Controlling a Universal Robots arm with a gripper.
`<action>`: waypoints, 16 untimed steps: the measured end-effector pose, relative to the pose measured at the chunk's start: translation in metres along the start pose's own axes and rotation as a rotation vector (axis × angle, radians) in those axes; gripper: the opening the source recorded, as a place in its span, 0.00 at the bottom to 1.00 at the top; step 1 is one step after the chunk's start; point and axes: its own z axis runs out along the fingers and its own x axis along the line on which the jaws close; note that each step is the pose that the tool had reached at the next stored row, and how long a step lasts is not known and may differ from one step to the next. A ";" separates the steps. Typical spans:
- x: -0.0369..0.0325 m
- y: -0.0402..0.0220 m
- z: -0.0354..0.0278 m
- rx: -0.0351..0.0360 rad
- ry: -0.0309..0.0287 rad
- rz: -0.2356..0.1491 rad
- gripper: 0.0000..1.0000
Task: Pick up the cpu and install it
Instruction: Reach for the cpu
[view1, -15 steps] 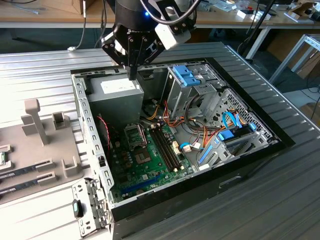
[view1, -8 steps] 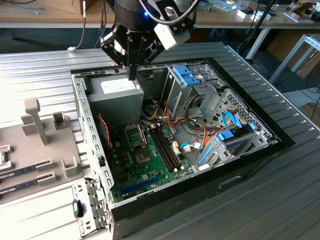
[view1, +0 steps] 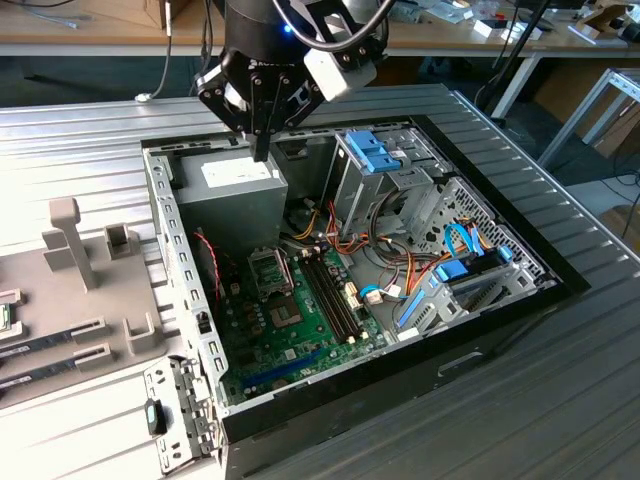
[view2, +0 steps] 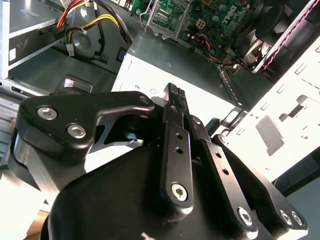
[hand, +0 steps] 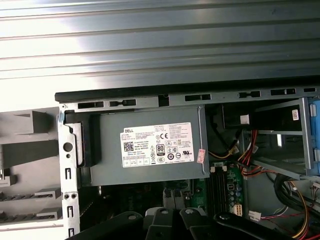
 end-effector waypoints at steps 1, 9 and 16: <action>0.0002 0.0000 0.0000 0.0000 0.0000 0.000 0.11; 0.0023 -0.0002 0.0000 0.0000 0.0001 0.000 0.11; 0.0040 -0.0003 0.0001 0.0000 0.0001 0.000 0.11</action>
